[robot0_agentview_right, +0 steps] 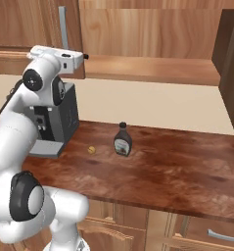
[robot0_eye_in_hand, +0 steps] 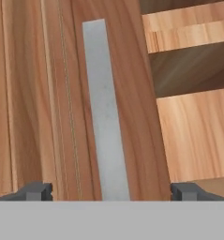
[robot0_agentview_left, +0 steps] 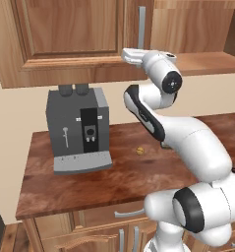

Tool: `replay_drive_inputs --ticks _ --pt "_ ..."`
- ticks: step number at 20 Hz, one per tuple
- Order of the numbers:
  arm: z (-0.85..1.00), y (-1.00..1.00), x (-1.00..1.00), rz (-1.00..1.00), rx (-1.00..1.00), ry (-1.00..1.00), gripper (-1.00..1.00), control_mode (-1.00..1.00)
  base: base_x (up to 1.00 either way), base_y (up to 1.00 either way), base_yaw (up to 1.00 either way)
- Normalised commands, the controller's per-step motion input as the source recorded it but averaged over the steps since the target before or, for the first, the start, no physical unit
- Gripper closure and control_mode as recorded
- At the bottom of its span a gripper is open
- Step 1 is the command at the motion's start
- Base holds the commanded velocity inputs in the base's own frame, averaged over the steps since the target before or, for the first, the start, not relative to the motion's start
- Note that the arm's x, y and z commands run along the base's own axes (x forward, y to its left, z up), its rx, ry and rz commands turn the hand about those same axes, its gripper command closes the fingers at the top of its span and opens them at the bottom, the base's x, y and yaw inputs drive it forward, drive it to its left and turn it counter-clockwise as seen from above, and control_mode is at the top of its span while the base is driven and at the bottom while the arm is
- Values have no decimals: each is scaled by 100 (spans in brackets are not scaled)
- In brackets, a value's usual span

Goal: Pick the pan from the cabinet and place it on the stove. Then turn on the stove burner for the pan.

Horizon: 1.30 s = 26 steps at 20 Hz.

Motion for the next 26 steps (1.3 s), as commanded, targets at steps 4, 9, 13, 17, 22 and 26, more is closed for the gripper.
replay_drive_inputs --ticks 4,9,13,17,22,26 --pt "-1 9 33 0 0 -1 -100 -100 0 0 0" --pt "-3 14 43 0 0 0 -100 -100 0 0 0" --pt "-4 4 51 2 0 0 -100 -100 0 0 0" --pt "-8 5 54 2 0 0 -100 -100 0 0 0" --pt "-9 10 53 2 0 0 100 -100 0 0 0" --pt "-3 10 28 0 0 3 100 -100 0 0 0"
